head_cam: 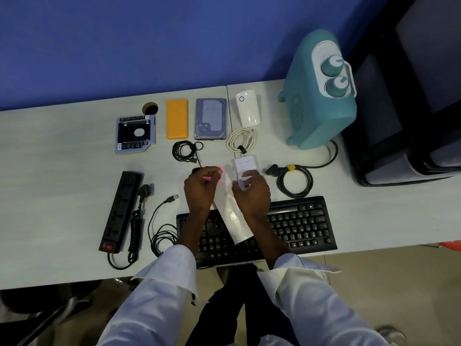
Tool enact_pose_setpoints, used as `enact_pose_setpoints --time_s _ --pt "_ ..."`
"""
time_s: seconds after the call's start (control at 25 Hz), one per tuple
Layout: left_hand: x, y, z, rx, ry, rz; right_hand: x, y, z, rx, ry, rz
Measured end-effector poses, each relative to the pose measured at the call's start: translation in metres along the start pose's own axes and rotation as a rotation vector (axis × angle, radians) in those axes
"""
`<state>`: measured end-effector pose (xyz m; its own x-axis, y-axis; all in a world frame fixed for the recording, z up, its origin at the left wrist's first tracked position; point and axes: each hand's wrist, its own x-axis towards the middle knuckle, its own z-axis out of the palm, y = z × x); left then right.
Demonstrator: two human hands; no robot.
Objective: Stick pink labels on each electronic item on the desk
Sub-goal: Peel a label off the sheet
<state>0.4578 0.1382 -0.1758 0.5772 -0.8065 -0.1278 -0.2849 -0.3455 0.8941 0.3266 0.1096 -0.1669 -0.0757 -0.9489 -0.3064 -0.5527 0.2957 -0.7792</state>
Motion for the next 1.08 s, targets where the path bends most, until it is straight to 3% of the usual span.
enact_pose_setpoints --time_s 0.04,0.12,0.24,0.32,0.6,0.72,0.84,1.0,1.08 --pt "-0.002 0.001 -0.003 -0.032 -0.008 -0.003 -0.002 -0.001 -0.002 -0.092 0.071 -0.073" --pt "-0.008 0.004 -0.010 -0.093 -0.022 0.006 0.000 -0.010 -0.003 0.032 0.025 -0.058" --pt "-0.019 0.006 -0.019 -0.147 -0.046 0.019 0.005 -0.034 -0.004 0.467 -0.449 0.398" --pt "-0.023 0.005 -0.024 -0.110 -0.046 0.051 0.007 -0.039 -0.001 0.497 -0.551 0.469" --pt "-0.019 -0.018 -0.036 -0.029 -0.053 -0.022 0.009 -0.031 0.015 0.432 -0.405 0.371" --pt "-0.016 -0.039 -0.035 0.357 0.000 0.021 0.009 -0.024 0.020 0.497 -0.302 0.373" --pt "-0.013 -0.048 -0.026 0.503 -0.080 -0.018 0.007 -0.024 0.022 0.528 -0.272 0.406" --pt "0.005 -0.043 -0.023 0.548 -0.053 -0.052 0.007 -0.029 0.030 0.569 -0.273 0.404" --pt "0.016 -0.044 -0.028 0.411 -0.076 -0.099 0.006 -0.034 0.035 0.595 -0.281 0.377"
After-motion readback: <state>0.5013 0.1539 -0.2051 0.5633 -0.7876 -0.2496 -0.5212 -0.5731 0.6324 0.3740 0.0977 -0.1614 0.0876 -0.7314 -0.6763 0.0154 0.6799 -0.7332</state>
